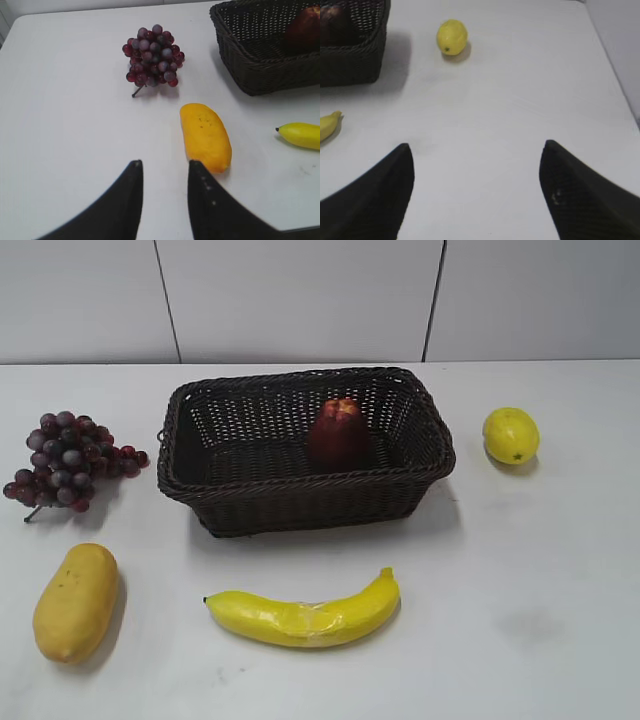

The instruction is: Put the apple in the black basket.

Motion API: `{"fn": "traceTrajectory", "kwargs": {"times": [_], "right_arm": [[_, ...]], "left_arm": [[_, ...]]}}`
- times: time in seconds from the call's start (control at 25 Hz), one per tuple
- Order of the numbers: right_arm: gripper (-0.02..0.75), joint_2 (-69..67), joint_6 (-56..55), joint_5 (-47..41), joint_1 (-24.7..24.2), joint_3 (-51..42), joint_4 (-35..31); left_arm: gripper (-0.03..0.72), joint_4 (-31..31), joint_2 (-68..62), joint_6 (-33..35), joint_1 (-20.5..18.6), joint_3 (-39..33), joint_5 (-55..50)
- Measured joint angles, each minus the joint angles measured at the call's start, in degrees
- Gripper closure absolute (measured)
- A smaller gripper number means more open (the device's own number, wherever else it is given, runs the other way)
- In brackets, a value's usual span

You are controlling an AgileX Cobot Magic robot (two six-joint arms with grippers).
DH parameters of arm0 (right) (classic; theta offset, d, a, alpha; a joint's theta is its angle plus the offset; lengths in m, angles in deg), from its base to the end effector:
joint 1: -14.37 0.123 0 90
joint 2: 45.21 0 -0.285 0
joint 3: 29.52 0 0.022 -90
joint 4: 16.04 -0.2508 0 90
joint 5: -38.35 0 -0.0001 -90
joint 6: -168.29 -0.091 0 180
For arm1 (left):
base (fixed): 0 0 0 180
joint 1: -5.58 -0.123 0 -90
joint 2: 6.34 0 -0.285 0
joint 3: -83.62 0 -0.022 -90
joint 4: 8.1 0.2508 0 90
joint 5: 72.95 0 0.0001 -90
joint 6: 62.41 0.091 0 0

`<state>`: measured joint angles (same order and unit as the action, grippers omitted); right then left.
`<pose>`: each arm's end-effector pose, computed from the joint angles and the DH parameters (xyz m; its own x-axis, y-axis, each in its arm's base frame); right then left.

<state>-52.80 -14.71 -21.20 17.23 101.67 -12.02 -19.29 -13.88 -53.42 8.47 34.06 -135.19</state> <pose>-0.0038 -0.0057 0.2780 -0.4359 -0.0050 -0.9000 0.0118 0.9999 -0.0113 -0.0062 -0.0153 0.2717 -0.4684 0.0877 -0.8791 0.2308 0.9727 -0.0259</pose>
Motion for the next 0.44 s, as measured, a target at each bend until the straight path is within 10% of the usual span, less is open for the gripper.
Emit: {"fn": "traceTrajectory", "kwargs": {"times": [0.44], "right_arm": [[0.147, 0.0, 0.0, 0.0, -0.8, 0.0, 0.0]], "left_arm": [[0.454, 0.0, 0.0, 0.0, 0.0, 0.0, 0.0]]}}
